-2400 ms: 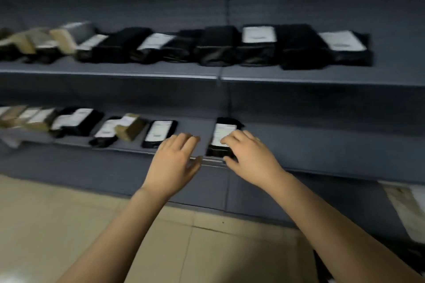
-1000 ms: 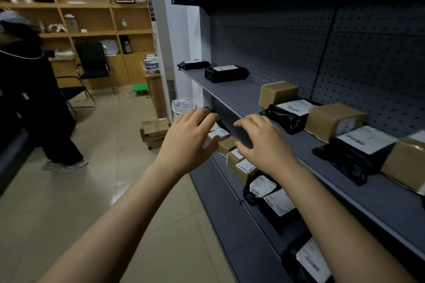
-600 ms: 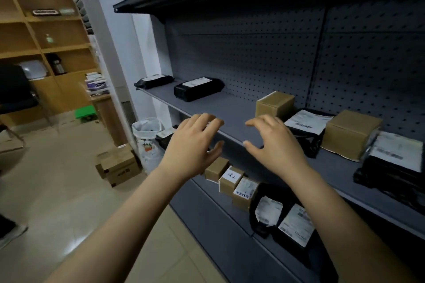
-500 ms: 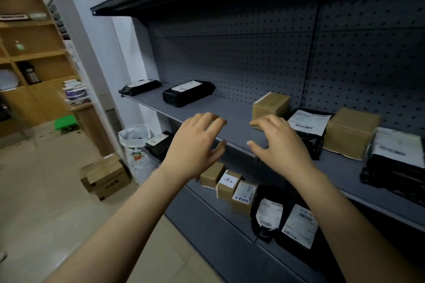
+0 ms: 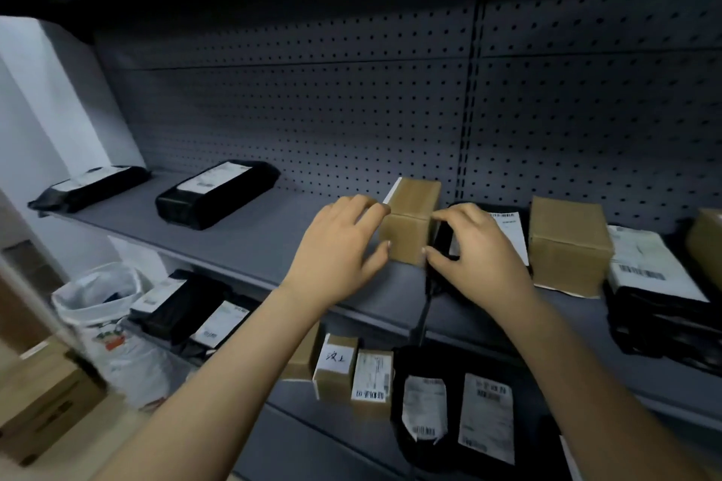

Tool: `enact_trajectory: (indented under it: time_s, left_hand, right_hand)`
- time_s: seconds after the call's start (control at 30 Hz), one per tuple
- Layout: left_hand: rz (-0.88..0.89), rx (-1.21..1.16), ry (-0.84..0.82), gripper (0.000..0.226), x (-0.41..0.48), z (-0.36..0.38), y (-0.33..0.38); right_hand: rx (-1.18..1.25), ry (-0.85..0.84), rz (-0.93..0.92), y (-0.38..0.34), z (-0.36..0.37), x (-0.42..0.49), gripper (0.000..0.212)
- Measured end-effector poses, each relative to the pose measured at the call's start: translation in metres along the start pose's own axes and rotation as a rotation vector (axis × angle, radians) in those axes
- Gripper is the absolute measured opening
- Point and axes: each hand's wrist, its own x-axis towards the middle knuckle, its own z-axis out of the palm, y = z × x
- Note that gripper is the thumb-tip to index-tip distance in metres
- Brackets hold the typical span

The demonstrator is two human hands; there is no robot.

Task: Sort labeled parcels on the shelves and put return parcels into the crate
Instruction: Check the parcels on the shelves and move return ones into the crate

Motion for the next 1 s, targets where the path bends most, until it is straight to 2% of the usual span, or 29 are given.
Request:
enact_trajectory:
  time_s: [0.17, 0.33, 0.63, 0.8, 1.0]
  left_hand:
    - [0.018, -0.092, -0.060, 0.044, 0.029, 0.034, -0.022]
    - [0.097, -0.194, -0.151, 0.050, 0.043, 0.063, -0.036]
    - [0.068, -0.363, -0.078, 0.045, 0.040, 0.085, -0.086]
    - [0.012, -0.456, -0.144, 0.060, 0.028, 0.093, -0.121]
    - [0.070, -0.472, -0.194, 0.075, 0.015, 0.101, -0.150]
  right_hand:
    - [-0.075, -0.037, 0.054, 0.012, 0.019, 0.030, 0.056]
    - [-0.139, -0.073, 0.105, 0.020, 0.031, 0.041, 0.056]
    - [-0.103, -0.152, 0.158, -0.003, 0.045, 0.058, 0.062]
    - [-0.054, -0.107, 0.188, -0.032, 0.066, 0.069, 0.062]
    - [-0.064, -0.057, 0.180, -0.055, 0.088, 0.076, 0.052]
